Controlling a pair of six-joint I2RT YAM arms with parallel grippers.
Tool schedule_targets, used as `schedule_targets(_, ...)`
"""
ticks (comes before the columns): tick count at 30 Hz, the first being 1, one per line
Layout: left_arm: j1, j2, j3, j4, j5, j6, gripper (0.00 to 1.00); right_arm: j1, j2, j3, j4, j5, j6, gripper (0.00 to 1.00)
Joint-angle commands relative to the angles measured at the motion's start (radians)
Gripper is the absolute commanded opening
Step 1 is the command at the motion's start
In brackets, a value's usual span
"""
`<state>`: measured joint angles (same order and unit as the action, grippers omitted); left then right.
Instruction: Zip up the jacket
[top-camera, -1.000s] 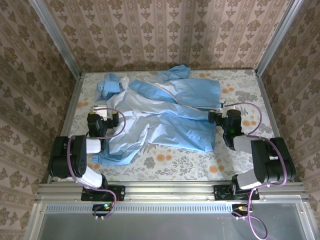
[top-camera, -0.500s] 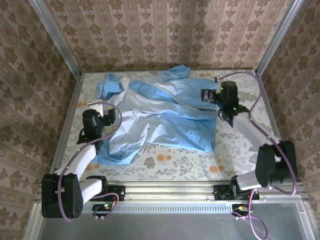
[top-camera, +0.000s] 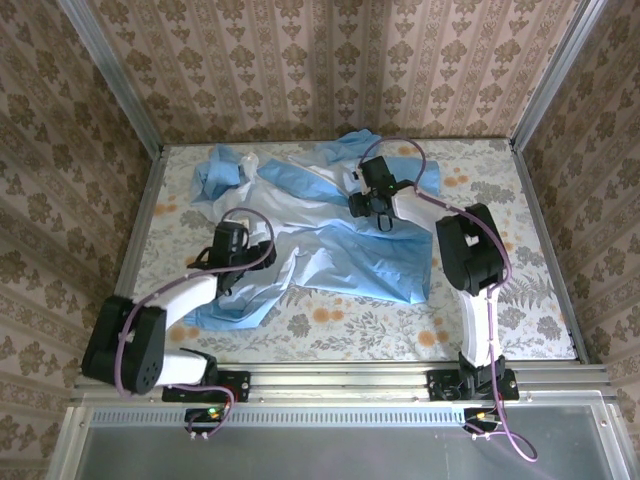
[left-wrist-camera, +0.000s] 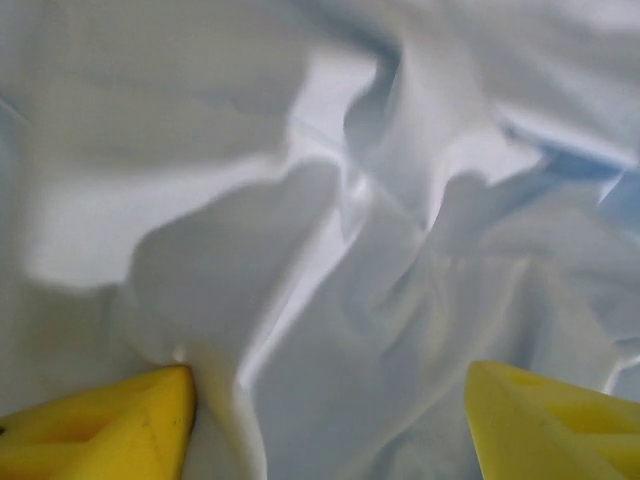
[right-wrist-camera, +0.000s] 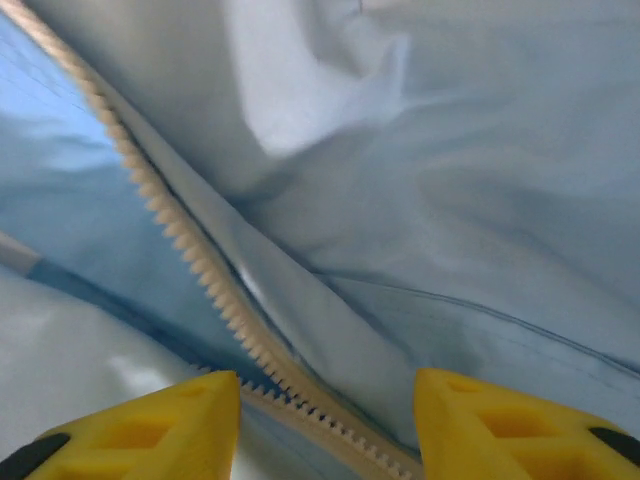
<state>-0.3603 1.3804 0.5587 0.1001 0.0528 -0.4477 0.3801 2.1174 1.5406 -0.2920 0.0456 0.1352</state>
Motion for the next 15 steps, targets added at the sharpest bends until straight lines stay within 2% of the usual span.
schedule_targets(1,-0.005,0.114,0.086,-0.001,0.082,-0.086,0.70,-0.013,0.045,0.065,-0.145,0.010,0.053,0.41)
schedule_targets(3,0.005,0.186,0.139,-0.039,0.087,-0.102,0.69,-0.016,0.059,0.071,-0.197,0.007,0.068,0.37)
schedule_targets(5,0.023,0.248,0.193,-0.099,0.073,-0.113,0.68,-0.015,0.045,0.041,-0.222,-0.013,0.070,0.26)
schedule_targets(7,0.047,0.288,0.229,-0.129,0.069,-0.114,0.68,-0.013,0.007,-0.028,-0.202,-0.040,0.070,0.19)
schedule_targets(10,0.095,0.325,0.268,-0.148,0.085,-0.095,0.68,-0.002,-0.061,-0.141,-0.168,-0.056,0.077,0.16)
schedule_targets(15,0.174,0.361,0.351,-0.189,0.091,-0.043,0.58,0.054,-0.143,-0.299,-0.136,-0.053,0.134,0.12)
